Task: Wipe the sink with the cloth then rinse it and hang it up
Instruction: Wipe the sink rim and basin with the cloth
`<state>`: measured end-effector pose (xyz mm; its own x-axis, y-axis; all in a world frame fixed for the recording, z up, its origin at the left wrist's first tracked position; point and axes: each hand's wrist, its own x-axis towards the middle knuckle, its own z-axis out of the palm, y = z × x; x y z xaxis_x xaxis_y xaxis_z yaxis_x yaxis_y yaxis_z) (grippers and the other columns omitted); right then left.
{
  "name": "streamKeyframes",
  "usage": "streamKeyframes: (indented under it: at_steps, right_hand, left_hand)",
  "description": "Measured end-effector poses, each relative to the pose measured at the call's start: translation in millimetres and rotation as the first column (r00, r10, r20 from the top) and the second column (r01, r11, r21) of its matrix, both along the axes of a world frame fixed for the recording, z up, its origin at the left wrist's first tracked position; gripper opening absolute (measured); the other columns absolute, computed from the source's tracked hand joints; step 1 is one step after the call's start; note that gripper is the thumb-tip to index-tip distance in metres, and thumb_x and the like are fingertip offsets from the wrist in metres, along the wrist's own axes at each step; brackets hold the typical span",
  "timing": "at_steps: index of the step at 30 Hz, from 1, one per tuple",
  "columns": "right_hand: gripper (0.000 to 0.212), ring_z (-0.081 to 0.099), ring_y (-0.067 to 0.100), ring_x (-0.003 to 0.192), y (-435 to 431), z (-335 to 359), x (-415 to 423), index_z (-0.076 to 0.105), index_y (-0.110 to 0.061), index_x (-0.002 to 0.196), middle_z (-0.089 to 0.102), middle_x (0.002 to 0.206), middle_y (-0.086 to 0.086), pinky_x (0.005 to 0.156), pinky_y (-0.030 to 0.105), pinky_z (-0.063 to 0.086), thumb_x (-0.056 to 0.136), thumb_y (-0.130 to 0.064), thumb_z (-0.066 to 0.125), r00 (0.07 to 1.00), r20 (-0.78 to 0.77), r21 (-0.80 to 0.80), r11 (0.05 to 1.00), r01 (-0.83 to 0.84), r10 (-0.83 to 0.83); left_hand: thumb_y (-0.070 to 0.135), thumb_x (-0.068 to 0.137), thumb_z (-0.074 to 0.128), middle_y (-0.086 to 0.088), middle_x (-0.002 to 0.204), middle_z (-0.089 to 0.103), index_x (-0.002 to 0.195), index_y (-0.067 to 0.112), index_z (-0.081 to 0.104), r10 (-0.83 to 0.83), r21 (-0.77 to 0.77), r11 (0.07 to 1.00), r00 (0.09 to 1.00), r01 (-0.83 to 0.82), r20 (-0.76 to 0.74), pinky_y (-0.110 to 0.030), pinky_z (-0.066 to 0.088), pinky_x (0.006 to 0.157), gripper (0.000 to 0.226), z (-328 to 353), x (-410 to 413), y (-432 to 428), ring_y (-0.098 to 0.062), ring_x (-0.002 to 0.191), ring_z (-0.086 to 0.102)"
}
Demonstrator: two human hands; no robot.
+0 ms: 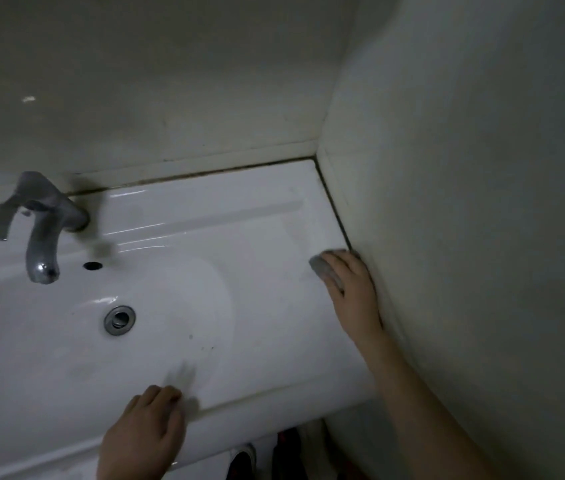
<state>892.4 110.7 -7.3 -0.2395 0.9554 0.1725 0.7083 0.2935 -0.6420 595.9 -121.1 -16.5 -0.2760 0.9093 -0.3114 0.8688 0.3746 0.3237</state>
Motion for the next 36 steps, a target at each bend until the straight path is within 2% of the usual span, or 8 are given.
streamKeyframes:
  at_steps: [6,9,16,20,22,26,33,36]
  right_hand:
    - [0.024,0.062,0.025,0.105,62,11,-22,0.067,-0.005,0.113,0.064,0.114,0.012,0.098,0.038,0.048,0.092,-0.015,0.062,0.998,-0.047,-0.055,0.998,-0.032,0.029]
    - [0.024,0.059,0.019,0.113,7,14,1,0.065,-0.007,0.117,0.062,0.12,0.006,0.105,0.027,0.042,0.094,-0.015,0.06,0.996,-0.089,-0.054,0.998,-0.028,0.023]
    - [0.037,0.048,0.017,0.129,-181,11,49,0.061,-0.017,0.13,0.054,0.135,-0.003,0.113,0.028,0.034,0.096,-0.03,0.051,0.961,-0.041,-0.152,0.953,0.264,-0.273]
    - [0.035,0.053,0.025,0.119,-167,0,39,0.062,-0.014,0.128,0.057,0.129,0.004,0.103,0.043,0.043,0.096,-0.022,0.051,0.954,0.065,-0.058,0.953,0.297,-0.293]
    - [0.032,0.056,0.026,0.112,-137,-3,32,0.064,-0.011,0.123,0.06,0.124,0.008,0.098,0.043,0.046,0.092,-0.014,0.055,0.96,0.125,0.008,0.968,0.251,-0.25]
    - [0.026,0.056,0.026,0.107,-84,-5,28,0.064,-0.011,0.12,0.06,0.12,0.008,0.097,0.039,0.045,0.095,-0.017,0.057,0.975,0.195,0.052,0.994,0.098,-0.107]
    - [0.032,0.049,0.027,0.117,-195,-8,4,0.064,-0.014,0.125,0.057,0.125,0.008,0.101,0.049,0.043,0.093,-0.018,0.056,0.935,0.069,0.014,0.937,0.349,-0.349]
    - [0.032,0.046,0.025,0.115,-226,-10,-58,0.065,-0.015,0.123,0.059,0.123,0.008,0.103,0.051,0.041,0.092,-0.017,0.057,0.948,0.062,0.0,0.95,0.314,-0.313]
  left_hand:
    - [0.046,0.077,0.034,0.012,0.094,0.059,0.093,0.035,0.06,0.011,0.011,1.0,0.999,-0.011,-0.032,-0.03,0.048,0.063,0.033,-3,2,-5,-0.017,0.091,0.06]
    - [0.042,0.079,0.038,0.012,0.093,0.058,0.094,0.034,0.06,0.016,0.008,1.0,1.0,-0.016,-0.026,-0.029,0.046,0.063,0.028,-1,4,-6,-0.017,0.092,0.06]
    - [0.032,0.09,0.052,0.008,0.092,0.058,0.093,0.032,0.059,0.019,-0.034,0.999,1.0,-0.02,-0.015,-0.028,0.039,0.06,0.007,4,5,-5,-0.02,0.091,0.059]
    - [0.03,0.09,0.051,0.007,0.091,0.058,0.091,0.032,0.058,0.019,-0.03,0.999,1.0,-0.02,-0.013,-0.029,0.04,0.06,0.008,7,6,-5,-0.02,0.09,0.057]
    - [0.03,0.09,0.048,0.007,0.09,0.057,0.091,0.032,0.057,0.012,-0.029,1.0,1.0,-0.012,-0.016,-0.029,0.04,0.06,0.009,6,6,-5,-0.019,0.088,0.056]
    - [0.029,0.091,0.045,0.009,0.087,0.055,0.09,0.031,0.056,0.002,-0.01,1.0,1.0,-0.003,-0.016,-0.027,0.036,0.057,0.012,6,7,-5,-0.014,0.081,0.051]
    - [0.03,0.091,0.038,0.006,0.084,0.054,0.089,0.027,0.057,-0.008,0.009,1.0,1.0,0.008,-0.009,-0.031,0.045,0.062,0.02,4,7,-5,-0.018,0.079,0.052]
    - [0.03,0.091,0.037,0.006,0.084,0.054,0.088,0.026,0.057,-0.009,0.025,1.0,1.0,0.009,0.001,-0.031,0.044,0.061,0.021,3,8,-6,-0.018,0.079,0.052]
